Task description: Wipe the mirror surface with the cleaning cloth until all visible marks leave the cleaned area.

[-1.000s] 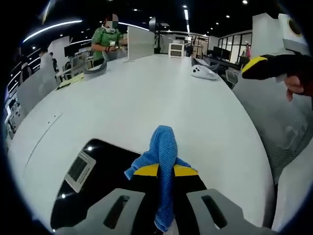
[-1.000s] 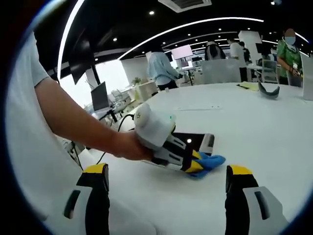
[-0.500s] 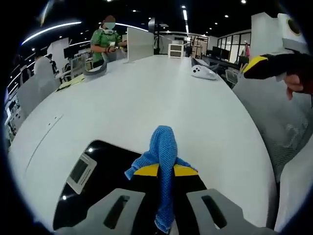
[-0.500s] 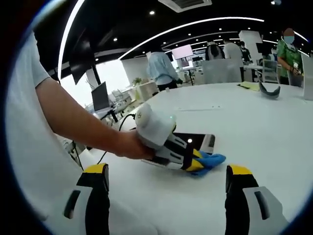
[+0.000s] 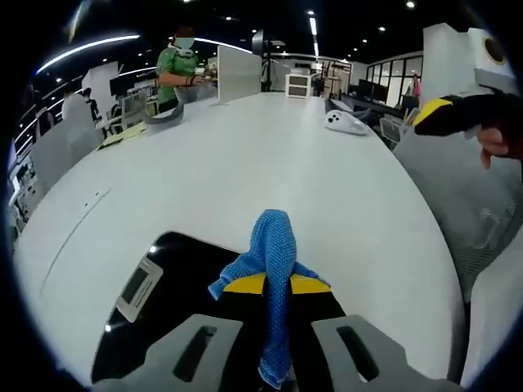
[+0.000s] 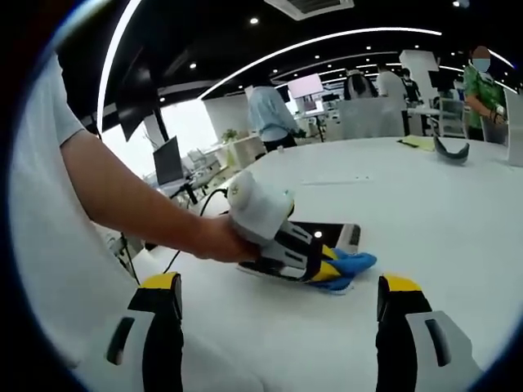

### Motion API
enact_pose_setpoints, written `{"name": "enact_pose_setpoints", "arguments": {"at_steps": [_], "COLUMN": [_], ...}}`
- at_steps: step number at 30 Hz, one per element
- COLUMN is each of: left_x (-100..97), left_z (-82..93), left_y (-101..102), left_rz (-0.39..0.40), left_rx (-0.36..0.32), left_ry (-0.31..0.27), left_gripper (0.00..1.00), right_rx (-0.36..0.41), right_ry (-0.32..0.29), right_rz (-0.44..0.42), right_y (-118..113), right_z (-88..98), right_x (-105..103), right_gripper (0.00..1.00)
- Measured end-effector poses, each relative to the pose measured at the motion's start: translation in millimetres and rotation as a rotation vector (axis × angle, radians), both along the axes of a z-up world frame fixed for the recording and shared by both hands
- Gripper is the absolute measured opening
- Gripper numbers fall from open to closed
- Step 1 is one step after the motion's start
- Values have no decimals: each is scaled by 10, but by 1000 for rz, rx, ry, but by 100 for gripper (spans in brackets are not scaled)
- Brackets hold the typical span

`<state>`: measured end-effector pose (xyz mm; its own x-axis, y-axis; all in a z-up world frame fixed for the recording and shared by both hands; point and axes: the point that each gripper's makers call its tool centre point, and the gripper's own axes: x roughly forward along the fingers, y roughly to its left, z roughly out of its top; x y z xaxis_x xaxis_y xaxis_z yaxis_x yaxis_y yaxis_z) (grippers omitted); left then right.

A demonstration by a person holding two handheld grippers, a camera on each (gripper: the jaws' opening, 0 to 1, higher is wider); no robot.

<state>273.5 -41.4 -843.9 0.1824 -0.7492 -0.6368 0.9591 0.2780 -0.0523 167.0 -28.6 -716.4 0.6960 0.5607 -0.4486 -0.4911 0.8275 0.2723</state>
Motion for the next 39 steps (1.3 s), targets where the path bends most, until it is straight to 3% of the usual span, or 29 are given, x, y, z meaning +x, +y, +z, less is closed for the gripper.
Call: {"name": "enact_pose_setpoints", "arguments": {"at_steps": [15,39], "left_x": [111,312], "left_z": [-5,3], "left_y": [64,156], "left_rz": [14,24], "left_rx": [-9,-9], "left_ry": [-2,-6], "left_gripper": [7,7], "right_rx": [-36,-26], "right_ry": [8,5], "right_rz": [20,9], "right_y": [13,-10], "right_z": [-35,-13], "right_x": [-18,5], "right_gripper": [100,100]}}
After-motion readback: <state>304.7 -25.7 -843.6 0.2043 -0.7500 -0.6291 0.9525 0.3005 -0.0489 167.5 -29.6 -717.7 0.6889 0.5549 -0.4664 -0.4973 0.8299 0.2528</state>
